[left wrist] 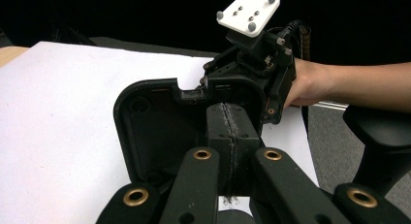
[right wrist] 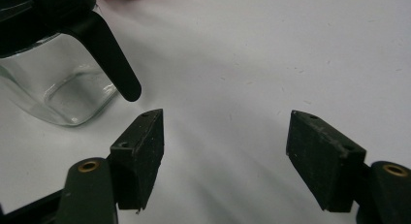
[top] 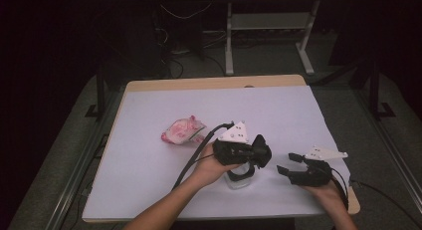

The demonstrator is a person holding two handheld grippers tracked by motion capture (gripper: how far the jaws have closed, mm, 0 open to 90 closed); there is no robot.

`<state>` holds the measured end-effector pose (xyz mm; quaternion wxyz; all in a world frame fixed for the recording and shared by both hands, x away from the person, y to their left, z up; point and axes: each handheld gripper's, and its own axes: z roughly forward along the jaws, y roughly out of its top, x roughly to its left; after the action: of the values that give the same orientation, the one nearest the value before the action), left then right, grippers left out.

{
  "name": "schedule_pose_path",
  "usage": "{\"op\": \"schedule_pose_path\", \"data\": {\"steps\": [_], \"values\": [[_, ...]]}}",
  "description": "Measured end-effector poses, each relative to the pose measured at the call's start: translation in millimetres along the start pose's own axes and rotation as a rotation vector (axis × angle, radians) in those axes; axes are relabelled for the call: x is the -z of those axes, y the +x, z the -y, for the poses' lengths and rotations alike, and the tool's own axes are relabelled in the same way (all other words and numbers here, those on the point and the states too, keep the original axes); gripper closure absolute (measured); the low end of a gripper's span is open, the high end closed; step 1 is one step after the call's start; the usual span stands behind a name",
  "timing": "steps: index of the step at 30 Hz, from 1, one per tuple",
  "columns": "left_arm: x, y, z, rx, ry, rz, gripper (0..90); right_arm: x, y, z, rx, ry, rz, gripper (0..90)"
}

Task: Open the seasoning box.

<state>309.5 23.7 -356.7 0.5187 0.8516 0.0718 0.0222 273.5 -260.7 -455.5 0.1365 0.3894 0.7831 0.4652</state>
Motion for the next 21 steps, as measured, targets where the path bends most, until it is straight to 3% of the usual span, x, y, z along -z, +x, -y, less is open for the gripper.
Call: {"op": "schedule_pose_path", "data": {"steps": [9,21], "values": [[-3.6,-0.6,0.8,0.011,0.002,0.007,90.0,0.0,0.2,0.0,0.001,0.000,0.000,29.3],[13.2,-3.1,1.1,0.021,0.004,0.000,90.0,0.0,0.3,0.0,0.003,0.000,0.001,29.3]]}}
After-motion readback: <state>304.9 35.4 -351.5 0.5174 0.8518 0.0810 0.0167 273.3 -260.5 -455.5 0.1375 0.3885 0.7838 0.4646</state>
